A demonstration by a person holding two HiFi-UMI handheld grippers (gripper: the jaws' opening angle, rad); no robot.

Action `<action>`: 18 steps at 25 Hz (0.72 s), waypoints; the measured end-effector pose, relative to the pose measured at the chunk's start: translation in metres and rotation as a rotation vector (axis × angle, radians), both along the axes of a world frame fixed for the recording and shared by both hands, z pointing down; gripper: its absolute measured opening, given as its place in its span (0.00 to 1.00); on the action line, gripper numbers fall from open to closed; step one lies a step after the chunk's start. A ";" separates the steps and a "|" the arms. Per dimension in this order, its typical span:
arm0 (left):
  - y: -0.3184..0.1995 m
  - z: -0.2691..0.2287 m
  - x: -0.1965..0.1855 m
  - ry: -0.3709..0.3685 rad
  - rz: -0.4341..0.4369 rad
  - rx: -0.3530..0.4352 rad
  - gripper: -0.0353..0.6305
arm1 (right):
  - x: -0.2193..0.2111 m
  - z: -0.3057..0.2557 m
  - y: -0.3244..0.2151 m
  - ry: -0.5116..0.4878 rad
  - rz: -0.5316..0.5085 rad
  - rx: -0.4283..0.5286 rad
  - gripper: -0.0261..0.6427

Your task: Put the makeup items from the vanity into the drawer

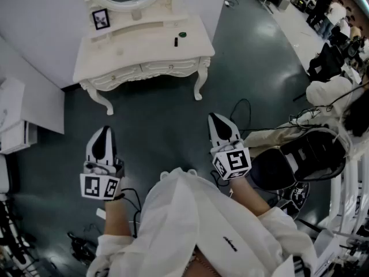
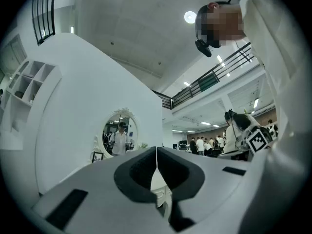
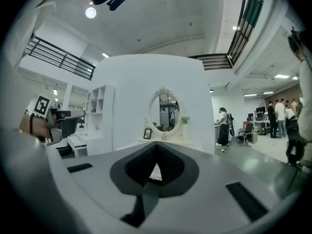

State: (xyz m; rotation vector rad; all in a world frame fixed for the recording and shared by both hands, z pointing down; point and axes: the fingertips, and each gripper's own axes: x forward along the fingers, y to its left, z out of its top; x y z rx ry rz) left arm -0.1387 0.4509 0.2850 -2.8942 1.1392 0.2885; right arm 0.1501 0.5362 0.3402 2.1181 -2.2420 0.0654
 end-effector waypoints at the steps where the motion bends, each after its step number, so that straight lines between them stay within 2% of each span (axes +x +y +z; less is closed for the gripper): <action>1: -0.001 -0.001 0.000 0.001 0.000 0.001 0.10 | -0.001 0.000 -0.001 0.001 -0.004 0.002 0.06; 12: -0.006 -0.001 -0.007 0.009 0.006 -0.011 0.10 | -0.013 -0.004 -0.007 0.017 -0.020 -0.008 0.07; 18: -0.015 0.008 -0.027 -0.012 -0.011 -0.037 0.10 | -0.034 0.000 -0.014 0.015 -0.016 -0.025 0.07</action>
